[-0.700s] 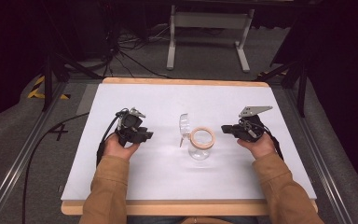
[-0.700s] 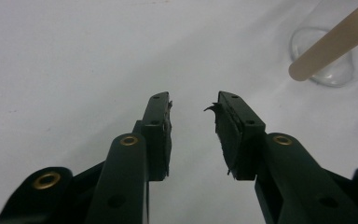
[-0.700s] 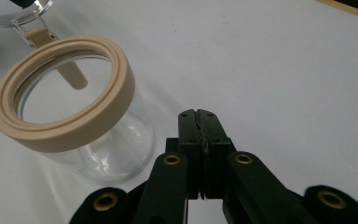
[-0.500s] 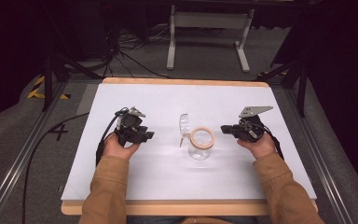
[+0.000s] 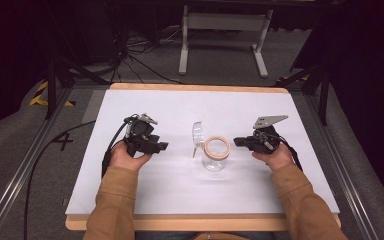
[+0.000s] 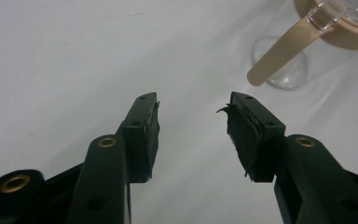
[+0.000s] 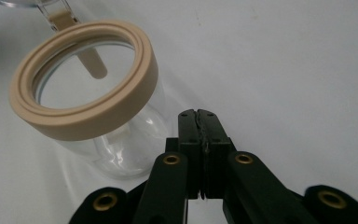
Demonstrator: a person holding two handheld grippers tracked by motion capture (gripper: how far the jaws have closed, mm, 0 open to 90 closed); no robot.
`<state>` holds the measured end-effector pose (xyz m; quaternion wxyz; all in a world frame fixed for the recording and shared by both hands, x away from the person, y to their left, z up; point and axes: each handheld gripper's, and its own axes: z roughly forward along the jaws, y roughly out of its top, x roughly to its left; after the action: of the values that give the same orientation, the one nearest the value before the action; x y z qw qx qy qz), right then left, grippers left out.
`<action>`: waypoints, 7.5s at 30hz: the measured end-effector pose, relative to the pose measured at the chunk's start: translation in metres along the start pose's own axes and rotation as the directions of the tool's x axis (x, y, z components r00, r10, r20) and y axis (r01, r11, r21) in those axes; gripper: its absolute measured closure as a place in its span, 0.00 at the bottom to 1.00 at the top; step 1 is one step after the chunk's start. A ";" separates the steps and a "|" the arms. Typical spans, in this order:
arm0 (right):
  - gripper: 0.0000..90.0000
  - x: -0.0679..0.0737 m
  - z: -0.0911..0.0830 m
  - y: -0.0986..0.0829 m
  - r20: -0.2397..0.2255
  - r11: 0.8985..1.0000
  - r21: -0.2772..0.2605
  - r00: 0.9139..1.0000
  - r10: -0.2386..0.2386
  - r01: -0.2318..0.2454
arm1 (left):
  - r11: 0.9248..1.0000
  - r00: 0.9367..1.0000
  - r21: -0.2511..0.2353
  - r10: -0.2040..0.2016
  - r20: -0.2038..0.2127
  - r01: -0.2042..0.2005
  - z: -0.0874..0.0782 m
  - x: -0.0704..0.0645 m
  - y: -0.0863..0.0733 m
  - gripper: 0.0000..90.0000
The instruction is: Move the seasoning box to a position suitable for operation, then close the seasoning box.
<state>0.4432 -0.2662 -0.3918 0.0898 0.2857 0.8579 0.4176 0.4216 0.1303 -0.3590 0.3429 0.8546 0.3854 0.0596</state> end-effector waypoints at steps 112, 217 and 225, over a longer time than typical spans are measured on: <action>0.99 0.097 0.028 0.002 -0.260 0.953 0.081 0.929 -0.263 0.292 | 0.997 0.997 -0.076 0.034 0.074 -0.029 0.000 0.005 0.017 0.99; 0.99 0.113 0.015 0.032 -0.228 0.996 -0.041 0.970 -0.091 0.083 | 0.977 0.966 -0.110 0.199 0.165 -0.183 -0.013 -0.021 0.036 0.91; 0.99 0.116 0.016 0.029 -0.243 0.995 0.002 0.965 -0.094 0.098 | 0.980 0.968 -0.092 0.189 0.168 -0.175 -0.012 -0.020 0.035 0.91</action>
<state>0.3668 -0.1758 -0.3696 0.0024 0.1913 0.8781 0.4385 0.4250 0.1065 -0.3250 0.4011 0.8745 0.2709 0.0298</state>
